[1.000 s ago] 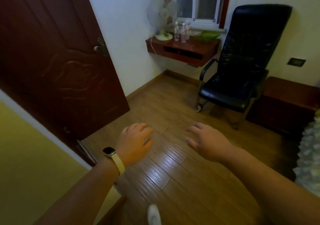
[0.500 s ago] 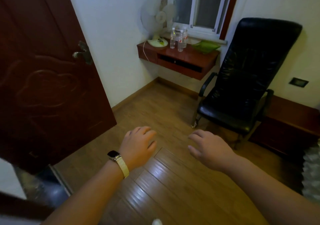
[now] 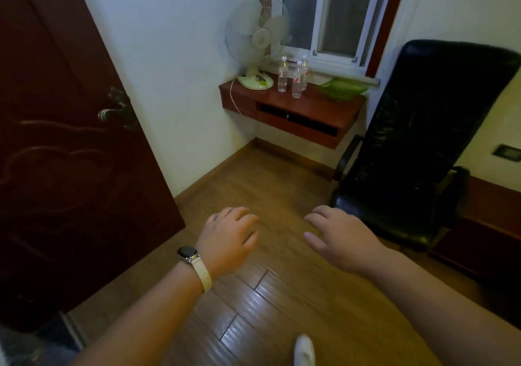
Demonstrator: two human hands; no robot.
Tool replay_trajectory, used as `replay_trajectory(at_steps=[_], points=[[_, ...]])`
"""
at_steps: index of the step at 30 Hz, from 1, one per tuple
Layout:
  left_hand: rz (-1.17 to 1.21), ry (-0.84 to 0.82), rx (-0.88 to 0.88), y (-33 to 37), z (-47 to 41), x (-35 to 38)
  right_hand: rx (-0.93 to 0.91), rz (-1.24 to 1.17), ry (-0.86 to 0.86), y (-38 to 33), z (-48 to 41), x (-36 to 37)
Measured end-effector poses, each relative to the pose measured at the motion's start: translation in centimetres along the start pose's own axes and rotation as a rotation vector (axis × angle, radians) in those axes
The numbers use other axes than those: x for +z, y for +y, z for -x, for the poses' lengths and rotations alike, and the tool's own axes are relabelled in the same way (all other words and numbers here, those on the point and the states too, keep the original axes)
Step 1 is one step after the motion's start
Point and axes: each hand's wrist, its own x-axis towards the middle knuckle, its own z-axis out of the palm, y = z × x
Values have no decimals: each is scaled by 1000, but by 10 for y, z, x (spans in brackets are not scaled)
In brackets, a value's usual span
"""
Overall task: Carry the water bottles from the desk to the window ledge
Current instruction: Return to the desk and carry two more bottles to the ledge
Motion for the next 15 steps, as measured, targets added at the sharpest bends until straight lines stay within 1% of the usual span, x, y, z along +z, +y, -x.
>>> replay_trajectory(at_steps=[6, 11, 15], points=[[-19, 6, -48, -29, -85, 14, -45, -94, -81, 37, -95, 16], [-73, -32, -85, -55, -184, 16, -61, -139, -30, 83, -199, 24], [-90, -45, -76, -68, -267, 9, -29, -153, 15, 129, -269, 10]])
